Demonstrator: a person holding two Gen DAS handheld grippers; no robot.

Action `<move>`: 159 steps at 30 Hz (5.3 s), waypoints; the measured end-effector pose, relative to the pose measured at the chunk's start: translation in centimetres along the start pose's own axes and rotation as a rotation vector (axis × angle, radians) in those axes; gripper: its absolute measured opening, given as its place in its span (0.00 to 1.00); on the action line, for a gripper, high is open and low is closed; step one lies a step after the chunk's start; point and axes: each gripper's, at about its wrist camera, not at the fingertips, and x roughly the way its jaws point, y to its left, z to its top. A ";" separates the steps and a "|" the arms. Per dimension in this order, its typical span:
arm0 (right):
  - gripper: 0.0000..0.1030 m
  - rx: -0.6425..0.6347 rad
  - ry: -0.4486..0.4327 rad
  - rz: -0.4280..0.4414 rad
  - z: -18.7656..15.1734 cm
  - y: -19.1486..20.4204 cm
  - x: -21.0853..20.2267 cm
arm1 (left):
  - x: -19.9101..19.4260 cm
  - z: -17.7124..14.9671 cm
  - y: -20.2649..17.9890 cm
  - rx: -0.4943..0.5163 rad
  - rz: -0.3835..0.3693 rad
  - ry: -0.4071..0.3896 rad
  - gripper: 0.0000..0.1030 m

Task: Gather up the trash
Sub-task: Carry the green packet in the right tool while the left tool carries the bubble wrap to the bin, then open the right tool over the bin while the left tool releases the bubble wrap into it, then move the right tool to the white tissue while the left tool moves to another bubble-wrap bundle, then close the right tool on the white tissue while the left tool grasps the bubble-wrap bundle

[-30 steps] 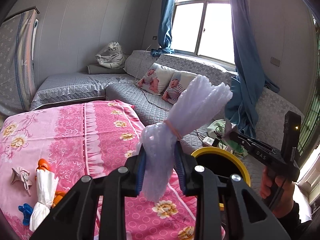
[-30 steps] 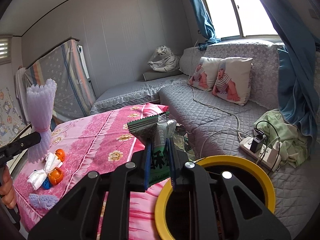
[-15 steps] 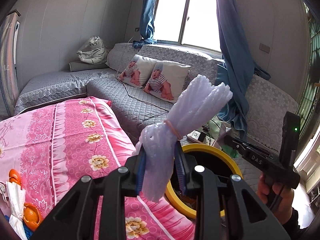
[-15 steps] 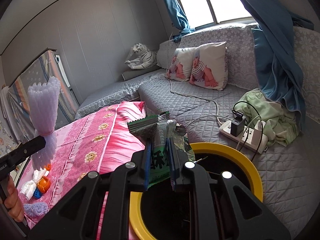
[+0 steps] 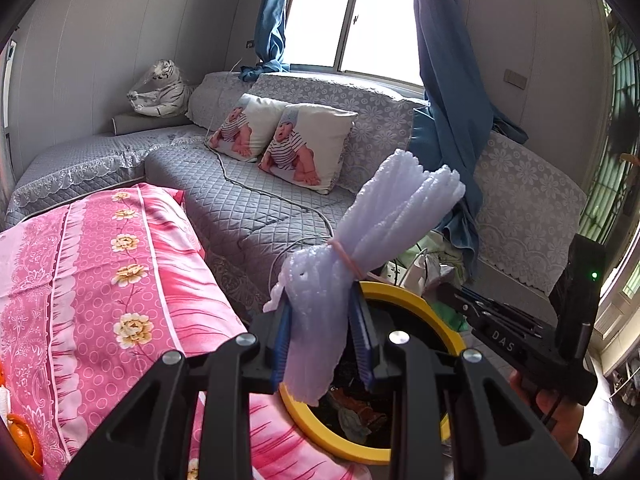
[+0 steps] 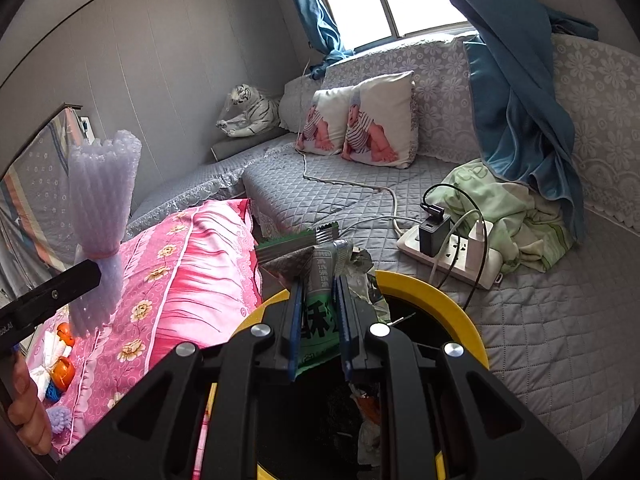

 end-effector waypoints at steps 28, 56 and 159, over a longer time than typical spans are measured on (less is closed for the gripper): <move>0.18 0.128 0.143 -0.036 -2.4 -4.1 3.9 | 8.8 -2.6 -0.9 -0.029 -0.098 0.222 0.26; 0.43 0.167 0.057 -0.051 -1.1 -4.7 0.9 | 4.6 -1.3 2.1 -0.161 -0.069 0.101 0.66; 0.09 -0.680 0.593 0.780 -10.8 47.0 12.1 | -17.3 -19.8 17.7 -0.152 0.077 0.112 0.31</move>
